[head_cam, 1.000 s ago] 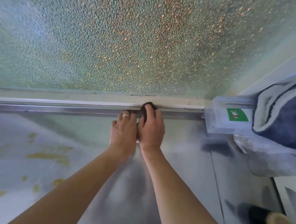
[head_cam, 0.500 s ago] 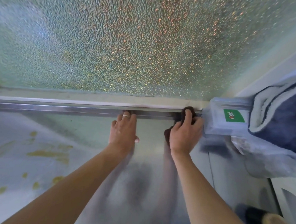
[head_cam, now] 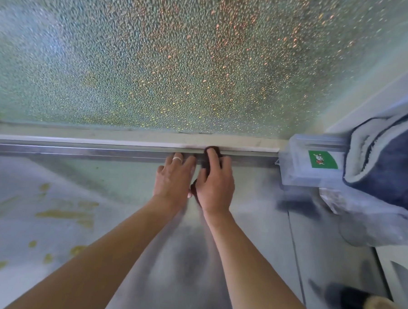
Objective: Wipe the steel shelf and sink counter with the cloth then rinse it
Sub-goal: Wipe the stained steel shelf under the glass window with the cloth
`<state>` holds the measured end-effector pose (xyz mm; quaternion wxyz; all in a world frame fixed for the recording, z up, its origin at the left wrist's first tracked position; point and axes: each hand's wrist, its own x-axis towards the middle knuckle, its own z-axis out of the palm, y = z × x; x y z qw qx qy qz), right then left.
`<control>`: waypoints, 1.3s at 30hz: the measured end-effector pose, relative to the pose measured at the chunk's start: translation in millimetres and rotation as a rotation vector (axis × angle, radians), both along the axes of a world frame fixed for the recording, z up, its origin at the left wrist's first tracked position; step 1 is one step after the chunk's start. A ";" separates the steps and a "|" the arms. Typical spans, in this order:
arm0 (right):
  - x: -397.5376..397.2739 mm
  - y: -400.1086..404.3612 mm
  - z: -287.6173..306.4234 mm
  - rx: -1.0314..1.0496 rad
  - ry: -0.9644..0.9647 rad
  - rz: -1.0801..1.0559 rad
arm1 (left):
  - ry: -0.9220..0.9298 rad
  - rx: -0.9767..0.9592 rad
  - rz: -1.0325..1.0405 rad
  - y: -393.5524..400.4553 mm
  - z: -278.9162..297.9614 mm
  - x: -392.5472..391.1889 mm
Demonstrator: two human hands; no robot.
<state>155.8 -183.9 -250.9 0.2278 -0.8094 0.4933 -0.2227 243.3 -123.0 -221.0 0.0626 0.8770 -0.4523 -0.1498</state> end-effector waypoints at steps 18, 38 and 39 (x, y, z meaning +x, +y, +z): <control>-41.6 -32.4 1.7 -0.081 0.203 -0.154 | -0.020 0.093 -0.017 4.3 -2.2 -1.1; -46.9 -39.4 -1.5 -0.092 0.204 -0.219 | 0.016 0.030 0.016 8.9 -4.5 2.0; -38.3 -31.8 -1.2 -0.065 0.168 -0.235 | 0.016 0.033 0.016 9.0 -4.4 2.6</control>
